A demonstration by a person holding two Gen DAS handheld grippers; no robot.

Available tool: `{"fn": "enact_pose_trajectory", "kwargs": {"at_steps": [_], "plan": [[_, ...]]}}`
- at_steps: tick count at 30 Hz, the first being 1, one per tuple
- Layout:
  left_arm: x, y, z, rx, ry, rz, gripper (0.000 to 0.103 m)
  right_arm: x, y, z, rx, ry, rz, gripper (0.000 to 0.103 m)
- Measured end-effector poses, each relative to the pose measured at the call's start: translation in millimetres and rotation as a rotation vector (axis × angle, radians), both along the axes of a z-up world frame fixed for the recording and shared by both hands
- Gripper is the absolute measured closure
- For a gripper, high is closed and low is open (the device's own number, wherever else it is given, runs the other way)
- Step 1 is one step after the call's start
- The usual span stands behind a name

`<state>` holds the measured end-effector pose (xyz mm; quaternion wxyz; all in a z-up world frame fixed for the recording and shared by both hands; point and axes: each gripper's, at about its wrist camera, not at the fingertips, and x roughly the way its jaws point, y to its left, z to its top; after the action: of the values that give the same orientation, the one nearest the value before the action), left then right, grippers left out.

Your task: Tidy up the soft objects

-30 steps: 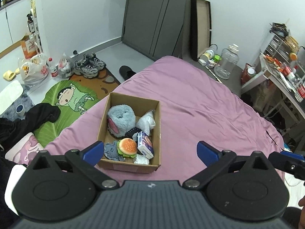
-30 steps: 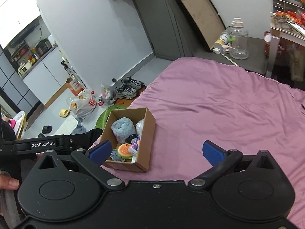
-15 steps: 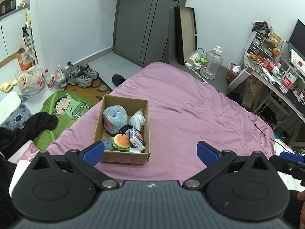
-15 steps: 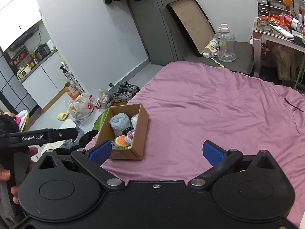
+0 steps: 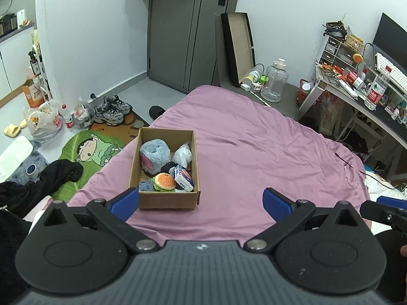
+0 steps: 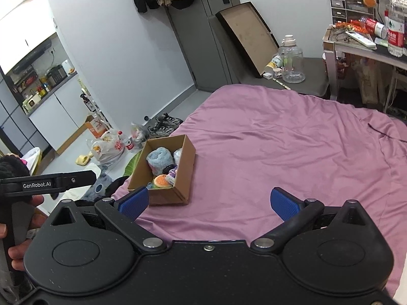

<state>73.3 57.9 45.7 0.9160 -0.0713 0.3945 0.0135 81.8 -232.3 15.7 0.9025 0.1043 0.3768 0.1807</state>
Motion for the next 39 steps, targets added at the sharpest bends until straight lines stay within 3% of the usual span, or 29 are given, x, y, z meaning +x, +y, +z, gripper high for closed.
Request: {"fn": "enact_pose_trajectory", "kwargs": {"at_steps": [15,39], "plan": [[-23,-8,3,0.038,-0.023,0.014,0.000,-13,6,-5,-0.057,-0.010,0.024,0.000],[-26,-19,-5,0.068,-0.010,0.001,0.000,-11,-1,-9,-0.029,0.000,0.038,0.000]]}}
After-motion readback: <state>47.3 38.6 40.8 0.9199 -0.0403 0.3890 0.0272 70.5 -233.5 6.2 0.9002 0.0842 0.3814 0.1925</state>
